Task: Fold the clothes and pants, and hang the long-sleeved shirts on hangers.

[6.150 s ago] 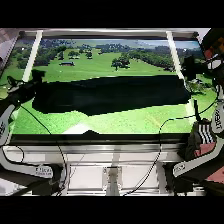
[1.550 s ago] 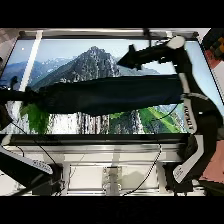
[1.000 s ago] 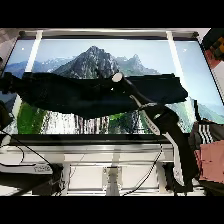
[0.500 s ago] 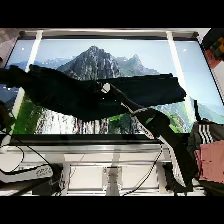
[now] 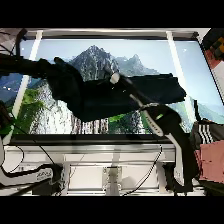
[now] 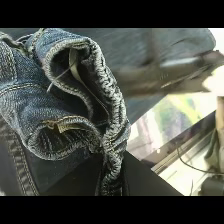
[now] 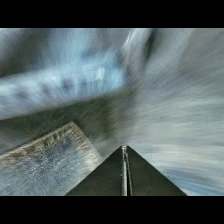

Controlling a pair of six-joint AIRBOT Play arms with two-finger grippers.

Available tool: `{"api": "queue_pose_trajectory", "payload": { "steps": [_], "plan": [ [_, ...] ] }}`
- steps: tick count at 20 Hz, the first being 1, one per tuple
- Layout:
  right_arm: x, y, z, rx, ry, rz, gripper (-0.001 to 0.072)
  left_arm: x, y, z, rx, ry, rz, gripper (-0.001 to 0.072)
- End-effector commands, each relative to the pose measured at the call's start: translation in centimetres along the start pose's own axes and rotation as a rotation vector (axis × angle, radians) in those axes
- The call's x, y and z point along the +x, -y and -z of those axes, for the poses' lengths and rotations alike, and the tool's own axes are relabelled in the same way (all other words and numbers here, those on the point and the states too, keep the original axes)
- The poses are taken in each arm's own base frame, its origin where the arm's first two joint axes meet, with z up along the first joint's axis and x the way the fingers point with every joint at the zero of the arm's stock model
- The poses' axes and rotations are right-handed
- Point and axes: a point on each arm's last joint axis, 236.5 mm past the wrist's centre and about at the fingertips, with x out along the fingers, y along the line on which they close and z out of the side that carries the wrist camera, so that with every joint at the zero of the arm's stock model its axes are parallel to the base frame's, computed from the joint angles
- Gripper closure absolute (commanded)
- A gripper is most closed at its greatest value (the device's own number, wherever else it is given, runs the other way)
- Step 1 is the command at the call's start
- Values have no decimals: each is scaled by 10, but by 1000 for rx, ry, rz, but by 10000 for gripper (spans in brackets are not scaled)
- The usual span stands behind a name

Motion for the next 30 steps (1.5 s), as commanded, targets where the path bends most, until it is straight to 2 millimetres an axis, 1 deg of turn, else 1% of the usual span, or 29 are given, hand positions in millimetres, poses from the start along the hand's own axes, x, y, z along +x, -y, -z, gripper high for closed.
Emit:
{"api": "queue_pose_trajectory", "payload": {
  "steps": [1,2,3,4,5,6,7,8,9,11,12,13,14,15,16,18,19,20,21,22,23,24,25,26,27,28,29,30],
  "plan": [
    [-128,73,-70,-94,180,321,699,42,30,-4,-5,-14,35,673],
    [-170,91,-86,-88,233,386,699,60,41,0,13,-36,53,673],
    [-210,104,-100,-78,288,428,699,79,52,4,26,-55,68,673],
    [-247,112,-111,-67,342,439,699,101,64,7,26,-69,82,673],
    [-280,117,-118,-55,383,441,699,122,75,11,25,-80,94,673],
    [-305,124,-120,-38,410,450,698,146,86,15,40,-88,105,673],
    [-326,131,-118,-27,417,457,698,169,95,21,50,-95,113,673],
    [-339,137,-113,-22,404,467,698,194,104,27,57,-98,119,673],
    [-347,144,-106,0,383,478,696,216,110,33,64,-98,120,672],
    [-350,155,-91,17,321,509,690,259,119,41,70,-70,114,659],
    [-351,159,-87,23,300,521,673,276,123,43,74,-49,111,516],
    [-350,159,-85,6,288,523,672,288,125,44,76,-27,106,303],
    [-350,159,-84,-9,278,525,655,295,127,44,78,-11,102,235],
    [-350,159,-83,-21,273,528,565,297,126,41,76,4,99,235],
    [-350,159,-83,-37,266,531,487,297,128,39,67,10,106,235],
    [-350,159,-84,-59,264,533,481,284,123,23,18,43,124,250],
    [-350,158,-86,-78,270,532,541,272,117,10,2,71,125,341],
    [-350,156,-89,-103,276,526,686,259,108,0,-7,83,119,541],
    [-349,151,-93,-145,283,508,698,243,97,-10,-12,95,112,663],
    [-345,142,-96,-206,282,470,699,225,84,-20,-21,104,101,672],
    [-340,128,-96,-252,276,404,700,206,70,-28,-22,112,82,672],
    [-336,111,-95,-298,269,304,700,183,53,-35,-15,120,47,673],
    [-334,92,-93,-338,264,185,700,160,32,-38,3,116,-7,673],
    [-335,73,-90,-370,256,54,700,138,12,-35,18,91,-64,672],
    [-340,56,-87,-389,250,-84,700,116,-10,-24,19,42,-119,672],
    [-346,47,-84,-392,243,-199,700,99,-27,-12,-1,1,-151,672],
    [-350,45,-79,-395,223,-280,700,83,-42,0,-34,-30,-160,672],
    [-352,47,-71,-396,182,-349,700,71,-57,12,-68,-48,-169,671]
  ]
}}
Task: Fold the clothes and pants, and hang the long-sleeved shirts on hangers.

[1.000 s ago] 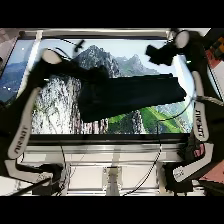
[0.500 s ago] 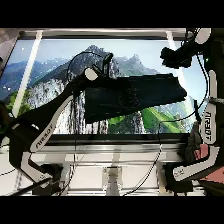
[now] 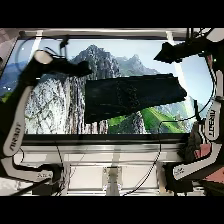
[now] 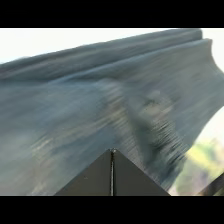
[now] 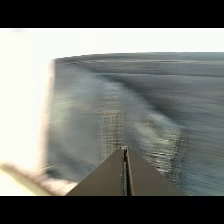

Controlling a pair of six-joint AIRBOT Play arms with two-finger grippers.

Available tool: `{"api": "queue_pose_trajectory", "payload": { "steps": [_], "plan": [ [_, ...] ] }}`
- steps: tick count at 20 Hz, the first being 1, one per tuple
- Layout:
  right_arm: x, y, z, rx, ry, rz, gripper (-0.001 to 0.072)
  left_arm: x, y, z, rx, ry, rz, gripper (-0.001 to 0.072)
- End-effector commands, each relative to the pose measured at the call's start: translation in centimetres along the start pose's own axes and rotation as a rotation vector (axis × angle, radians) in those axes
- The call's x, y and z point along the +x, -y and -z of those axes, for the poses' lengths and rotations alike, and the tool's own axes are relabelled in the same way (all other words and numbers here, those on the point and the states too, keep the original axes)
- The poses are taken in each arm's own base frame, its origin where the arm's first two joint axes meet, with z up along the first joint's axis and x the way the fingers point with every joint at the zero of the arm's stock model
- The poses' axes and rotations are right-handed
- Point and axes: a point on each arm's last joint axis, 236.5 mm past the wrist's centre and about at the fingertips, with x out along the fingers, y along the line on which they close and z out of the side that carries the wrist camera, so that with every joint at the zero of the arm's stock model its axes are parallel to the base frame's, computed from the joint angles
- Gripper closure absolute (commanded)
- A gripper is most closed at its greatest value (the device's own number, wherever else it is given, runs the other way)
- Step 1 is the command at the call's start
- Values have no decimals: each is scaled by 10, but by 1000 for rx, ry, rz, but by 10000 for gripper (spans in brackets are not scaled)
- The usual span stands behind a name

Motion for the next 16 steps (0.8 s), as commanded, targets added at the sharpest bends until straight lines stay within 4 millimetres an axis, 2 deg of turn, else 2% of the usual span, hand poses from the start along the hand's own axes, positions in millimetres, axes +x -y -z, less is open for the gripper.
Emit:
{"api": "queue_pose_trajectory", "payload": {
  "steps": [1,2,3,4,6,8,9,10,11,16],
  "plan": [
    [-20,-43,7,-41,-8,-399,700,-51,-66,40,-84,-110,-94,671],
    [-20,-47,16,-35,-44,-463,699,-56,-84,49,-131,-123,-106,567],
    [-18,-46,22,-27,-73,-485,698,-57,-97,59,-170,-141,-112,232],
    [-13,-45,24,-23,-86,-487,697,-56,-108,69,-207,-164,-114,87],
    [-8,-47,21,-23,-77,-480,694,-48,-118,95,-255,-262,-90,87],
    [-5,-49,19,-24,-69,-478,651,-35,-120,117,-271,-365,-42,87],
    [-4,-49,18,-22,-62,-476,513,-25,-121,122,-282,-386,-18,87],
    [-4,-49,17,-21,-62,-475,323,-15,-120,124,-310,-394,18,88],
    [-4,-49,18,-21,-63,-475,209,-6,-118,124,-339,-396,57,88],
    [-4,-49,17,-19,-59,-474,196,35,-123,139,-371,-434,93,120]
  ]
}}
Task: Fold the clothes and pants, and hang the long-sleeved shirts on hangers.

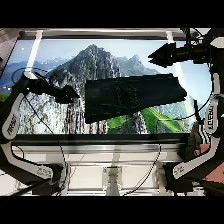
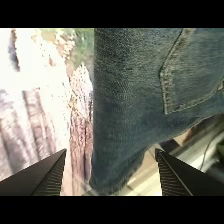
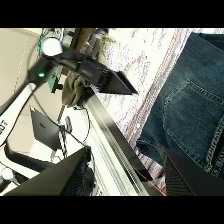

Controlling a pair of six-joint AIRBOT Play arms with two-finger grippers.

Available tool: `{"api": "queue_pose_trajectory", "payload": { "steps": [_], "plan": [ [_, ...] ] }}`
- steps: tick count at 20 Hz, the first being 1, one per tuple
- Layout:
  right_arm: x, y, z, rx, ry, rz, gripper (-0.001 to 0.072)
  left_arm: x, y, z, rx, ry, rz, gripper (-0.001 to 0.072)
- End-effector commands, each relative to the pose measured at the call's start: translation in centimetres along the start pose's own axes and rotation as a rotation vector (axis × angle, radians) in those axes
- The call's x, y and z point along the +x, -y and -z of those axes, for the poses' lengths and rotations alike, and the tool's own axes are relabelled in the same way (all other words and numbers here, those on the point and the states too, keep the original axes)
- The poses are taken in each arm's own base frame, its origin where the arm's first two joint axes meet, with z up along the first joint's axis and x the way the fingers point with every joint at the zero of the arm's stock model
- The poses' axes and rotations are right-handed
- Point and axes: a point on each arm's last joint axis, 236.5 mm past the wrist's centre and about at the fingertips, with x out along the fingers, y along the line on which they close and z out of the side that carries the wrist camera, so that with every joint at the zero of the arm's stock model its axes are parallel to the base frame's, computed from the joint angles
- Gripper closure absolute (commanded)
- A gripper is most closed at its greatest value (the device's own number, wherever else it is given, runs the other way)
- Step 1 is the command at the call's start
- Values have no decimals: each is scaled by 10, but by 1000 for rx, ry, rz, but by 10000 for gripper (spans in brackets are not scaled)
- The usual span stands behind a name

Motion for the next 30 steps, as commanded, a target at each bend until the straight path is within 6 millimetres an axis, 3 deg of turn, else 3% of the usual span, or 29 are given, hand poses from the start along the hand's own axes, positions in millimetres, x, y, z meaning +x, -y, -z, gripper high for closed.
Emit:
{"api": "queue_pose_trajectory", "payload": {
  "steps": [1,9,12,15,16,17,18,21,23,25,28,30],
  "plan": [
    [0,-1,-2,-1,8,-3,196,29,-6,-5,-13,-17,19,120],
    [0,0,-4,1,16,0,197,62,11,-43,-6,117,76,120],
    [0,0,-5,1,20,1,198,78,13,-41,-1,99,68,120],
    [0,3,-13,1,53,14,204,87,18,-37,5,83,72,205],
    [0,5,-16,1,66,19,314,87,22,-39,-3,90,90,325],
    [0,5,-16,1,65,20,579,83,24,-42,-16,103,110,479],
    [0,6,-16,3,68,24,693,78,28,-47,-30,122,138,644],
    [0,14,-14,22,59,59,697,52,57,-65,-47,199,303,672],
    [-2,42,-12,89,56,178,701,25,75,-71,-44,246,368,674],
    [-4,72,-3,115,24,294,701,0,80,-70,15,285,325,675],
    [13,92,7,154,-23,292,702,-39,86,-59,53,316,249,675],
    [38,102,18,177,-73,271,702,-59,88,-46,53,312,206,674]
  ]
}}
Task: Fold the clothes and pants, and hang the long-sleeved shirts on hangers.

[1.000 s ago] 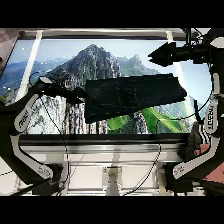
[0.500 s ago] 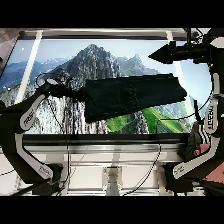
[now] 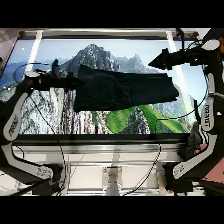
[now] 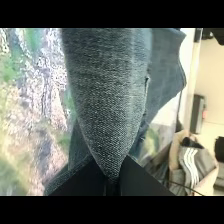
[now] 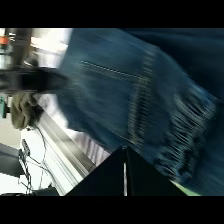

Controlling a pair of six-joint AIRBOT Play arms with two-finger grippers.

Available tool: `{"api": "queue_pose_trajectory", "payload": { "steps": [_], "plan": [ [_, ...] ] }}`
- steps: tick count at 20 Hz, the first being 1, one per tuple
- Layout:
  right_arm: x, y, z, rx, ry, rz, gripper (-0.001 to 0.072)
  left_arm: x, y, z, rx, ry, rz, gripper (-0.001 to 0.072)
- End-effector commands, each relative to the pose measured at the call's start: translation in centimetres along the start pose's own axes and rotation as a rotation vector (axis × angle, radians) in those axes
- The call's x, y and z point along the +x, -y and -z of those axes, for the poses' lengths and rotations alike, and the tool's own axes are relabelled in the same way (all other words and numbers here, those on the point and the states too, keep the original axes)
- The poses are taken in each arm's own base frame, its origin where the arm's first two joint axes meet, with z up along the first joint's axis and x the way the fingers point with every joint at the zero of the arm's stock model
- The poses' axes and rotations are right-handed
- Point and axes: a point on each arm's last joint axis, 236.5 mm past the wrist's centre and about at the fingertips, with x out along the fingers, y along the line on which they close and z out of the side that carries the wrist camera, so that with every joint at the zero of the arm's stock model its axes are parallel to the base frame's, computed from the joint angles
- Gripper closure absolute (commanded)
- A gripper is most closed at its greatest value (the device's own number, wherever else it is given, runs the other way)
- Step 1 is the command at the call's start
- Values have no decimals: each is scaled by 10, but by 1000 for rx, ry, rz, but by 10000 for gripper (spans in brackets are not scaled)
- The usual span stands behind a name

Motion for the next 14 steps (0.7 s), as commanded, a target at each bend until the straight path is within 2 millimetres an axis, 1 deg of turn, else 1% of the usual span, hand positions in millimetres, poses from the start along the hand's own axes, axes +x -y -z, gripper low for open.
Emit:
{"api": "queue_pose_trajectory", "payload": {
  "steps": [1,4,6,7,8,10,11,14],
  "plan": [
    [41,17,16,35,-91,15,702,-39,15,10,19,-6,-70,674],
    [99,14,38,26,-188,-6,702,-57,26,28,41,-50,-109,674],
    [136,19,47,34,-214,-4,702,-68,41,38,57,-64,-109,674],
    [156,22,55,42,-236,-6,702,-74,48,42,61,-64,-115,674],
    [171,25,64,53,-262,-7,702,-80,56,47,67,-64,-116,674],
    [196,28,88,67,-336,-15,702,-91,71,55,72,-64,-112,674],
    [206,27,99,71,-370,-20,702,-97,79,64,88,-81,-108,673],
    [227,22,125,67,-447,-25,702,-115,88,82,105,-100,-150,674]
  ]
}}
